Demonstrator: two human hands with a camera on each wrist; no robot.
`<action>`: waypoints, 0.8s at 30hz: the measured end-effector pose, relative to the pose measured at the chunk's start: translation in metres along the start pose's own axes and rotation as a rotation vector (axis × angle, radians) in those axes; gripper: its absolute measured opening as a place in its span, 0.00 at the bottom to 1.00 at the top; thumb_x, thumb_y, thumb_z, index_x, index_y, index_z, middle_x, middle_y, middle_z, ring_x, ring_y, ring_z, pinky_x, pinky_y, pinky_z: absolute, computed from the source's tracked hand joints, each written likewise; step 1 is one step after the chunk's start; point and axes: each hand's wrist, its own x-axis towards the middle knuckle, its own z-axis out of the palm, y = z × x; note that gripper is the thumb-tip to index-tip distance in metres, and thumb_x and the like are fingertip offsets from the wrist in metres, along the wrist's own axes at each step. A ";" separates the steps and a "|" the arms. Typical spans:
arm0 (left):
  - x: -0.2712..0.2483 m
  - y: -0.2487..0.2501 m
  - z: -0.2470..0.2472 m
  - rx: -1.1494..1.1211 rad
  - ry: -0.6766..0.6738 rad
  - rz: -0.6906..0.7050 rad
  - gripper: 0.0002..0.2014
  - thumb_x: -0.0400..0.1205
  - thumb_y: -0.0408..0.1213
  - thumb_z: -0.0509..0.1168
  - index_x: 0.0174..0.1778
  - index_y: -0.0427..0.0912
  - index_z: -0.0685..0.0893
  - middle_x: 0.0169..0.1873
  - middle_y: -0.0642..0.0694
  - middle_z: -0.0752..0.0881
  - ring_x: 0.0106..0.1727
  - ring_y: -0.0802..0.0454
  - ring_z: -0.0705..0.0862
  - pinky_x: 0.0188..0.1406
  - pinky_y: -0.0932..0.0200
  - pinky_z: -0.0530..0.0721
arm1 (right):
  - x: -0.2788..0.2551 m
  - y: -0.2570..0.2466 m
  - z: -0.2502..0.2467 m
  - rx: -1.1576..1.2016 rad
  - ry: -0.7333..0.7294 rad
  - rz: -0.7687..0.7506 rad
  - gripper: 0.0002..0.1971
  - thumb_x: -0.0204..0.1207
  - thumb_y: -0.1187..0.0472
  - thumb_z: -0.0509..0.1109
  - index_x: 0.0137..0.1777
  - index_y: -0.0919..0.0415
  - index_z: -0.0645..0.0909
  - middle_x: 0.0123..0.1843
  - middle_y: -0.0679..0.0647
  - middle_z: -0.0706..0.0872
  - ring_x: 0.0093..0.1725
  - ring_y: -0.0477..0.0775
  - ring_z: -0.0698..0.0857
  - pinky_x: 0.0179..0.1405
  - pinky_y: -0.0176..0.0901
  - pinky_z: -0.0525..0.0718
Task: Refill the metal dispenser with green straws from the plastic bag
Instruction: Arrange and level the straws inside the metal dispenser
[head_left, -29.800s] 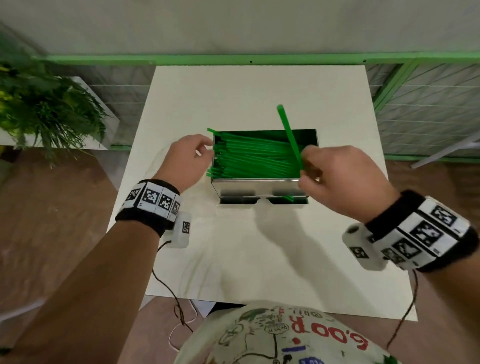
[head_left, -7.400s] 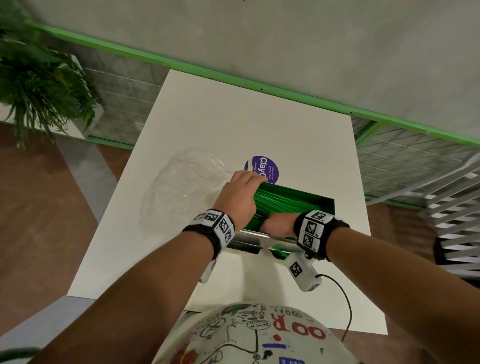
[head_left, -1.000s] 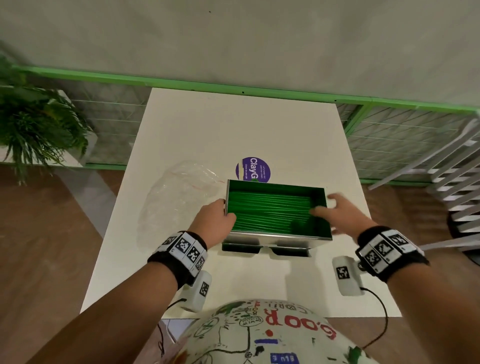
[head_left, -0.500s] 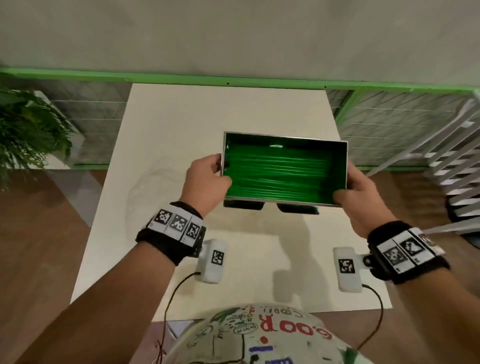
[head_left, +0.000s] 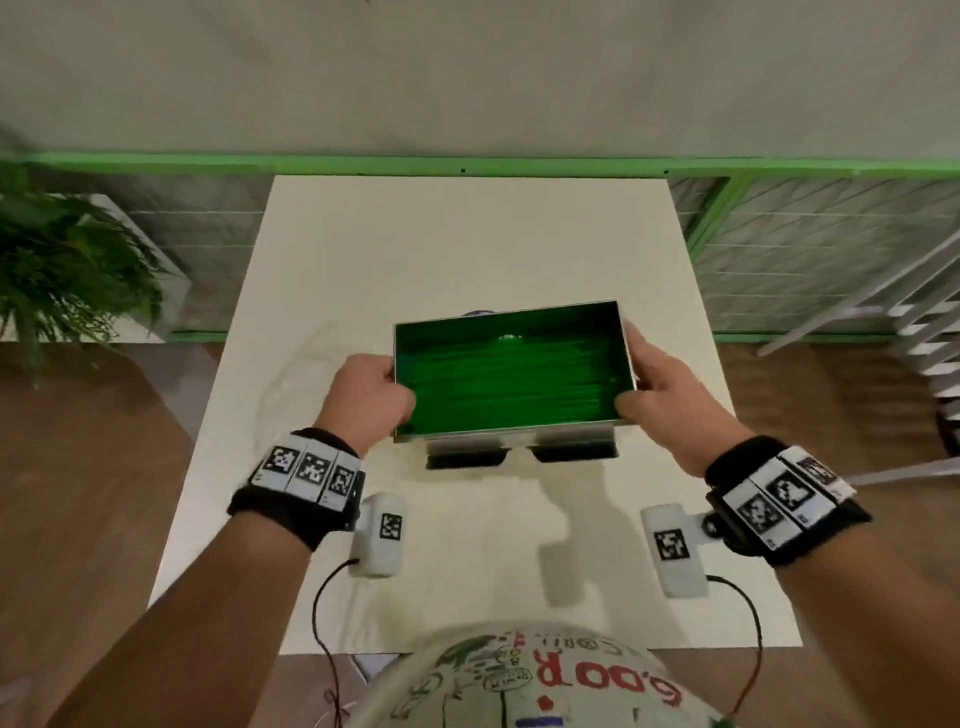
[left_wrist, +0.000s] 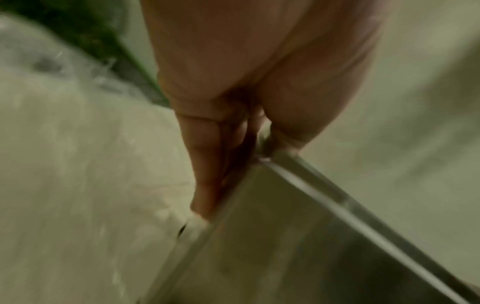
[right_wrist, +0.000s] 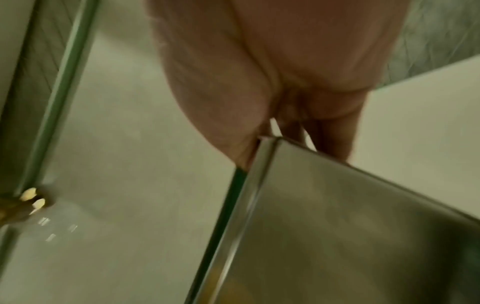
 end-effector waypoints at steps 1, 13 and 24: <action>-0.001 0.008 -0.004 0.056 -0.067 -0.040 0.10 0.63 0.23 0.66 0.38 0.31 0.89 0.36 0.34 0.92 0.41 0.35 0.93 0.39 0.39 0.94 | 0.004 -0.005 -0.005 -0.033 -0.007 0.065 0.45 0.68 0.86 0.56 0.79 0.46 0.74 0.60 0.50 0.90 0.56 0.49 0.89 0.45 0.38 0.88; -0.012 0.016 0.008 0.046 -0.132 -0.076 0.07 0.70 0.20 0.64 0.35 0.32 0.86 0.35 0.37 0.90 0.34 0.40 0.92 0.32 0.47 0.93 | -0.009 -0.006 -0.018 -0.089 0.062 0.155 0.41 0.69 0.86 0.60 0.67 0.39 0.83 0.48 0.44 0.93 0.38 0.39 0.89 0.31 0.33 0.84; -0.034 0.033 0.011 0.031 -0.067 0.010 0.07 0.74 0.28 0.67 0.41 0.39 0.90 0.34 0.47 0.92 0.32 0.53 0.89 0.29 0.62 0.88 | 0.001 -0.003 -0.016 0.001 0.265 0.043 0.30 0.73 0.83 0.66 0.66 0.51 0.86 0.51 0.54 0.94 0.38 0.42 0.90 0.34 0.31 0.87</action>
